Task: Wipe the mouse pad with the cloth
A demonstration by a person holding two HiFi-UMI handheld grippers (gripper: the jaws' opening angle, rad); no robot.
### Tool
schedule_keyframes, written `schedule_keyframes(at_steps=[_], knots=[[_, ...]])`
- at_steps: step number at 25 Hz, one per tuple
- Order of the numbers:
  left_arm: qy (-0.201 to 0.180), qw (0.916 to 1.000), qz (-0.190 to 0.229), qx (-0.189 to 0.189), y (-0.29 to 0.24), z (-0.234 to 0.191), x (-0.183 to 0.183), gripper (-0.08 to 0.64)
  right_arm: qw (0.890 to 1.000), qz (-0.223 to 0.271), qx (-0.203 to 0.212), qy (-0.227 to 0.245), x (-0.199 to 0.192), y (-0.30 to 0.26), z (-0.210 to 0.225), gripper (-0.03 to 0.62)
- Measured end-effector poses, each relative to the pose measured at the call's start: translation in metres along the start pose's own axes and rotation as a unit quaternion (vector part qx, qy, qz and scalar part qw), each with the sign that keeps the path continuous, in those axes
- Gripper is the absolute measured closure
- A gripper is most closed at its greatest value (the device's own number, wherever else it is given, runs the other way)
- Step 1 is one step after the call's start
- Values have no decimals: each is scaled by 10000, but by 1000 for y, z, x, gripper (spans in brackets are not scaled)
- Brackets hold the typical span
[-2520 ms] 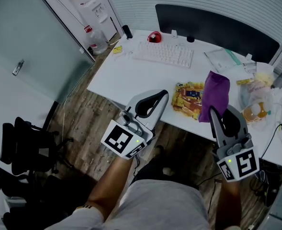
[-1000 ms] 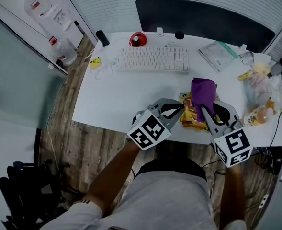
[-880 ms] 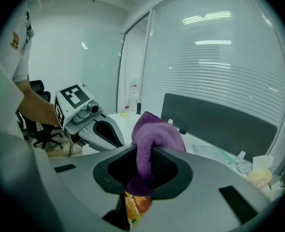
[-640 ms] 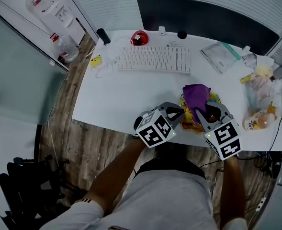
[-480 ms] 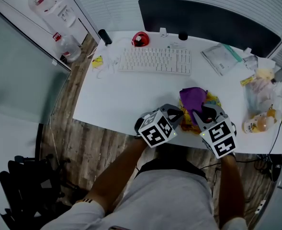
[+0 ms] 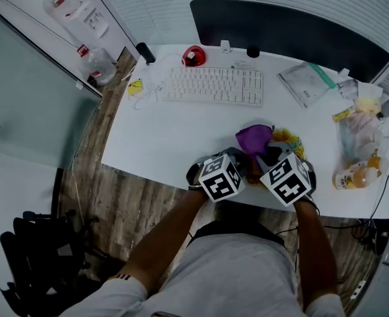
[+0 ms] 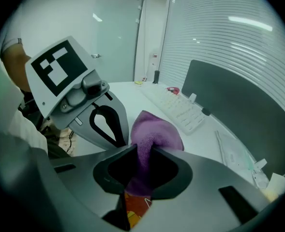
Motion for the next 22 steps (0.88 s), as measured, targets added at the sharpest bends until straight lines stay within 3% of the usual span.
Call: schedule_keyframes(at_steps=[11,22], knots=[[73,9987,-426,-262,-17,-1,-14,545,9983,-561,151,-95,-13,-33,8,522],[235,9978,-453,-422,-19,-2,-16,545,9955,-798,-44,-509,-35,-33,30,522]])
Point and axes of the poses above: the fingertips, and each gripper's own axes: y backward along the fingers, z to its right, x out of its top, the point moved 2 cm from there along y, backward along the fingers, and after that the axes turned 11 degrees about -y, right-handed, at the moved point
